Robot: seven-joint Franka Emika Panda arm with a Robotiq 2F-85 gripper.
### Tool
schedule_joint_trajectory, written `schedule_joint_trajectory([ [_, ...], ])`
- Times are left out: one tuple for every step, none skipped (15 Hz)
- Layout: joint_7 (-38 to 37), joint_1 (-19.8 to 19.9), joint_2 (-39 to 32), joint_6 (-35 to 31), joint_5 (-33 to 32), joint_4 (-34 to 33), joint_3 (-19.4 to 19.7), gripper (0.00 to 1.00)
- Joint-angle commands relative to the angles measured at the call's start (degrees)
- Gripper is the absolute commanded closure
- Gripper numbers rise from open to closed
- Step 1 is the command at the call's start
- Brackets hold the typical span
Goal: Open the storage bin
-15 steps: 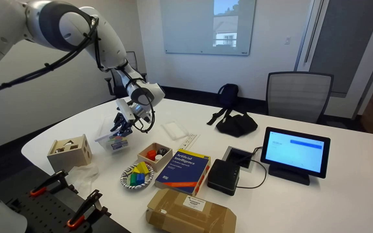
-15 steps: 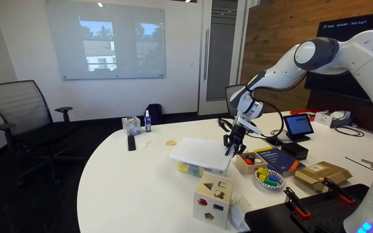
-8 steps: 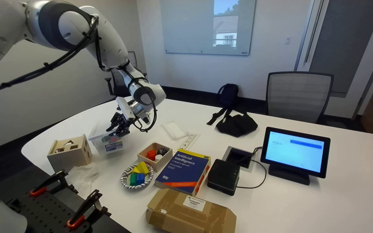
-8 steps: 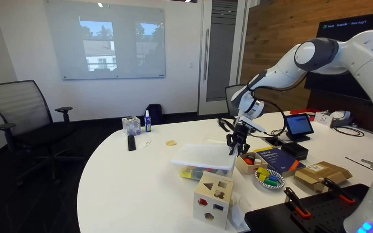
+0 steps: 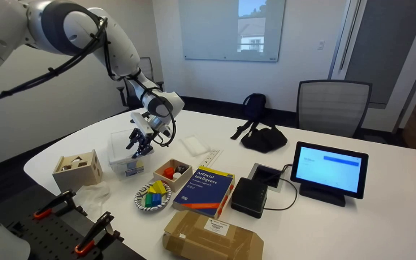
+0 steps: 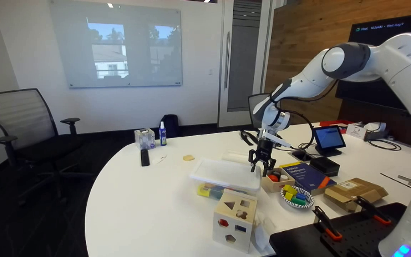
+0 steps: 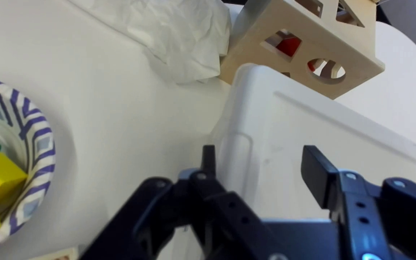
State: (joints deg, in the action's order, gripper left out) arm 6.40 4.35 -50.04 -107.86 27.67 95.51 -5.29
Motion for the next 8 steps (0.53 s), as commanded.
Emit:
schedule_joint_trajectory([
  [-0.6, -0.6, 1.3, -1.2, -0.2, 2.1, -0.9, 0.04],
  [-0.7, -1.1, 1.8, -1.4, -0.7, 2.6, -0.9, 0.01],
  [-0.9, -1.7, 2.3, -1.8, -1.1, 3.1, -0.8, 0.0],
  [-1.4, -2.5, 2.9, -2.5, -2.0, 3.7, -0.5, 0.0],
  [-1.6, -3.2, 3.4, -3.2, -2.8, 4.1, -0.3, 0.0],
  [-1.9, -4.0, 4.0, -4.4, -3.8, 4.8, -0.1, 0.0],
  [-2.1, -4.7, 4.5, -6.2, -4.9, 5.4, 0.0, 0.0],
  [-2.1, -5.2, 4.8, -8.2, -5.4, 6.1, -0.1, 0.0],
])
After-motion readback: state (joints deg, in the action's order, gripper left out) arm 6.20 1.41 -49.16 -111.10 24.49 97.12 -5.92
